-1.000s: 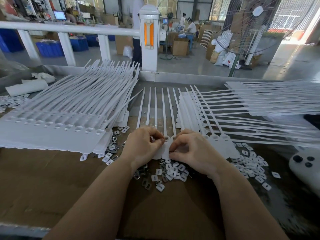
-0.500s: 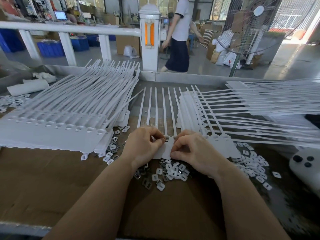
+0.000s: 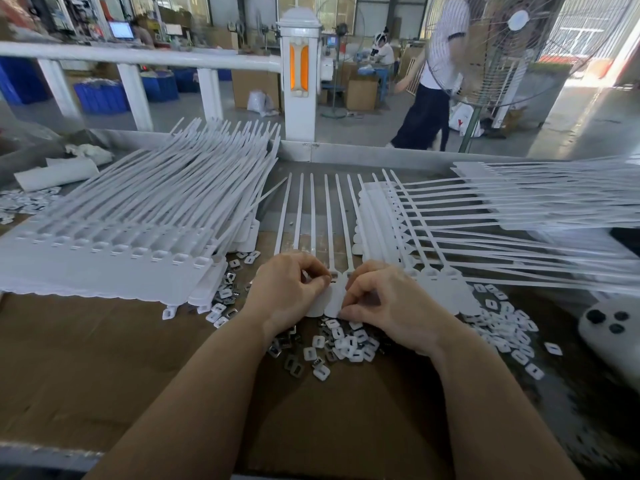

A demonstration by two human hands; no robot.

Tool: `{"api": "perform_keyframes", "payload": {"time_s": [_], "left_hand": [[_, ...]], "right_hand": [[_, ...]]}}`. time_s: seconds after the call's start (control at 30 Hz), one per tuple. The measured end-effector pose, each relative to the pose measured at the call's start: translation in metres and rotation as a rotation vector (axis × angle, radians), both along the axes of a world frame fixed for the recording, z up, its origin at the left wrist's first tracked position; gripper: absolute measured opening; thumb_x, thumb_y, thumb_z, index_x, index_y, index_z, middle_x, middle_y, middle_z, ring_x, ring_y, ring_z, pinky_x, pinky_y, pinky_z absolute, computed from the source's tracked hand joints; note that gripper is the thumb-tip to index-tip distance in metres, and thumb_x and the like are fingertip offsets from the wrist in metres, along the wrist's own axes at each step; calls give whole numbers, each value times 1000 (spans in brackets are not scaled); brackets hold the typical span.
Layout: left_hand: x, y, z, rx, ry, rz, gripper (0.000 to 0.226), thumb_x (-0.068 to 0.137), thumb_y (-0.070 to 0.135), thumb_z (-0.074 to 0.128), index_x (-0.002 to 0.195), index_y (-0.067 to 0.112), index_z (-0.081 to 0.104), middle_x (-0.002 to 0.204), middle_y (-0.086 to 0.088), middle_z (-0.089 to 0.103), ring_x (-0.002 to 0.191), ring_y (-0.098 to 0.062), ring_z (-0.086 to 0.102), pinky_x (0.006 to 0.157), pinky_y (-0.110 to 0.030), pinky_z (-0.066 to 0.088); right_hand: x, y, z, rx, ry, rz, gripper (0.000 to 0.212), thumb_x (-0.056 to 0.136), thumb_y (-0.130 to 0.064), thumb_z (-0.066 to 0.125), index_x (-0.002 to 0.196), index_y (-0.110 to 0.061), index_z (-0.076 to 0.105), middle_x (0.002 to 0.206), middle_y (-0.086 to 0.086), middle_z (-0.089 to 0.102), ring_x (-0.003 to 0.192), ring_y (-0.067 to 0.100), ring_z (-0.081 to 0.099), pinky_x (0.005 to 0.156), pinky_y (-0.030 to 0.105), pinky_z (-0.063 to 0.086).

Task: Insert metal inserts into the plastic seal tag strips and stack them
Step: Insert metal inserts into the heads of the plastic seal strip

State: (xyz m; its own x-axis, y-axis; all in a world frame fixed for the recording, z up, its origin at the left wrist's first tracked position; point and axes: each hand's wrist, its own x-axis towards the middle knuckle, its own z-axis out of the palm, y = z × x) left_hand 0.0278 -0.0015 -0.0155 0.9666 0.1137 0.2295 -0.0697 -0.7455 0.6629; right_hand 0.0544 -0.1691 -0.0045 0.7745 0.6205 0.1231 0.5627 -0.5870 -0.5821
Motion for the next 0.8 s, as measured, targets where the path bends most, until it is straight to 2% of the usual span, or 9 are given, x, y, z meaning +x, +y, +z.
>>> {"api": "perform_keyframes", "payload": {"time_s": [0.17, 0.3, 0.43, 0.6, 0.63, 0.7, 0.73, 0.8], "left_hand": [[0, 1, 0, -8, -3, -4, 9, 83, 27, 66, 77, 32, 65, 76, 19, 57, 68, 2, 51, 59, -8, 34], [-1, 2, 1, -24, 15, -33, 7, 83, 28, 67, 78, 33, 66, 76, 22, 56, 69, 4, 51, 58, -7, 34], [-2, 1, 3, -9, 23, -60, 12, 82, 29, 67, 75, 38, 63, 77, 24, 54, 69, 7, 49, 61, -6, 32], [-3, 1, 3, -5, 31, -100, 11, 80, 33, 68, 73, 39, 62, 82, 23, 55, 77, 4, 51, 70, -10, 37], [-3, 0, 3, -13, 30, -112, 14, 79, 34, 70, 70, 40, 62, 83, 22, 56, 79, 2, 52, 75, -14, 41], [-3, -1, 4, -17, 31, -129, 18, 77, 34, 72, 66, 42, 60, 84, 22, 56, 83, 1, 53, 91, -31, 43], [-3, -1, 5, -10, 32, -134, 19, 76, 34, 73, 65, 43, 60, 84, 22, 56, 85, 0, 53, 95, -39, 40], [-3, -2, 7, 25, 31, -148, 20, 76, 34, 73, 65, 45, 59, 84, 22, 55, 89, -3, 51, 98, -45, 38]], "right_hand": [[2, 2, -2, 85, -12, -57, 8, 87, -18, 63, 85, -15, 70, 89, -12, 56, 87, 4, 54, 83, 19, 44], [4, 2, -3, 139, -31, -148, 13, 91, -16, 56, 92, -18, 69, 92, -9, 64, 89, 3, 56, 78, 9, 41], [3, 1, -2, 213, -23, -214, 16, 93, -16, 53, 94, -17, 69, 90, -7, 67, 88, 5, 59, 79, 16, 45], [6, 3, -4, 236, -68, -287, 17, 93, -18, 53, 95, -14, 69, 87, -6, 65, 84, 7, 56, 74, 17, 43], [6, 3, -5, 248, -81, -307, 16, 93, -18, 53, 95, -14, 68, 85, -6, 64, 81, 7, 55, 72, 15, 41], [7, 3, -6, 263, -119, -353, 15, 93, -19, 53, 95, -15, 67, 84, -8, 62, 80, 5, 54, 69, 10, 38], [8, 3, -7, 266, -136, -380, 15, 93, -20, 53, 95, -15, 67, 86, -7, 62, 81, 5, 54, 70, 10, 38], [11, 2, -8, 281, -165, -434, 15, 94, -20, 53, 96, -15, 67, 90, -4, 64, 84, 8, 54, 74, 15, 40]]}}
